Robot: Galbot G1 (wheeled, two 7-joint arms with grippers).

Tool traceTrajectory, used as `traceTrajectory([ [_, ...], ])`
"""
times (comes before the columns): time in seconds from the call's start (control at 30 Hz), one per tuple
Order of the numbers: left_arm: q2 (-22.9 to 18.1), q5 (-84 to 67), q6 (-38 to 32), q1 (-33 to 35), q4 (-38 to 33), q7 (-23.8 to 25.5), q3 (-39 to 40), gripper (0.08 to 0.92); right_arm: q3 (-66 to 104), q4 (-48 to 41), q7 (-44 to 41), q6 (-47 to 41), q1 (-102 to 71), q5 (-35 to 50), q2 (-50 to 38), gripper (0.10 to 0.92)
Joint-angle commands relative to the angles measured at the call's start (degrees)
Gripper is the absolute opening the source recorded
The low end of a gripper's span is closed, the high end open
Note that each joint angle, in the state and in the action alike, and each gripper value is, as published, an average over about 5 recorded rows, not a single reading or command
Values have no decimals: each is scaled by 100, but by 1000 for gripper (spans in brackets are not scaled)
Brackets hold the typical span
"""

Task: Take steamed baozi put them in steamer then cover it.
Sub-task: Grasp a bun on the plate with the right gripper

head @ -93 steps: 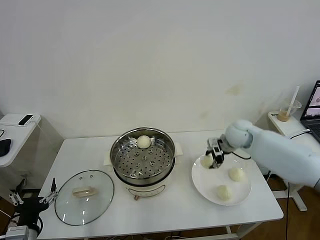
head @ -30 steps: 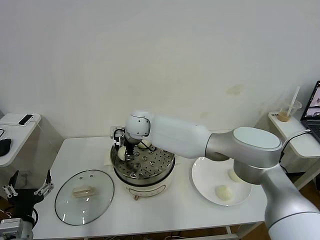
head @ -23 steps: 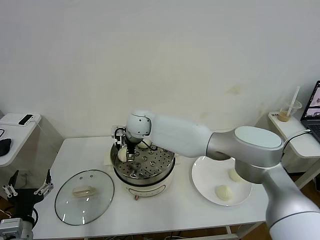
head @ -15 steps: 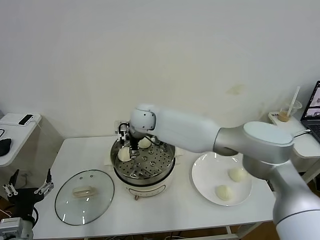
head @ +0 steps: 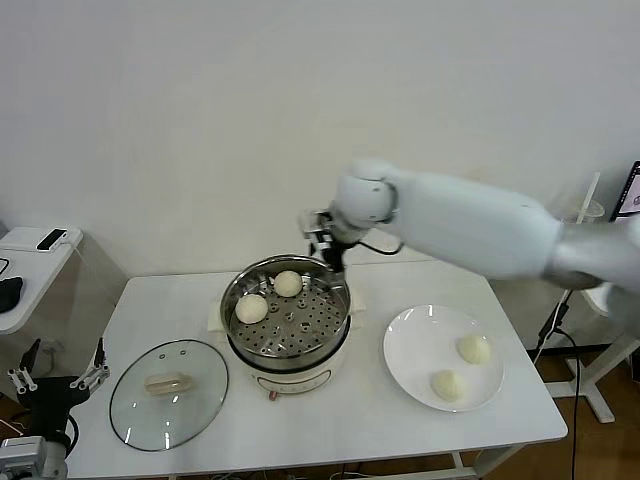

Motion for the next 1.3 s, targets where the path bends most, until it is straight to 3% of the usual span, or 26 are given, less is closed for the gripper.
traceTrajectory([
  [0.03,1,4,-3,16,12,1,0,823,232,1206,-352,370,-163,-452,-2166,823],
  [0.27,-15,-202,18,92,1,-85,44,823,1469,1555,-516,836,-1935,-1452,-3260,823],
  [0.67,-221,-409,129,144,25,-146,101,823,2534,1714,-394,1029,-3926,-2196,-3702,823],
  [1.3,-250,-113,145,225,-4,-75,121,823,2825,785,-63,647,-4848,-2342,-2672,823],
])
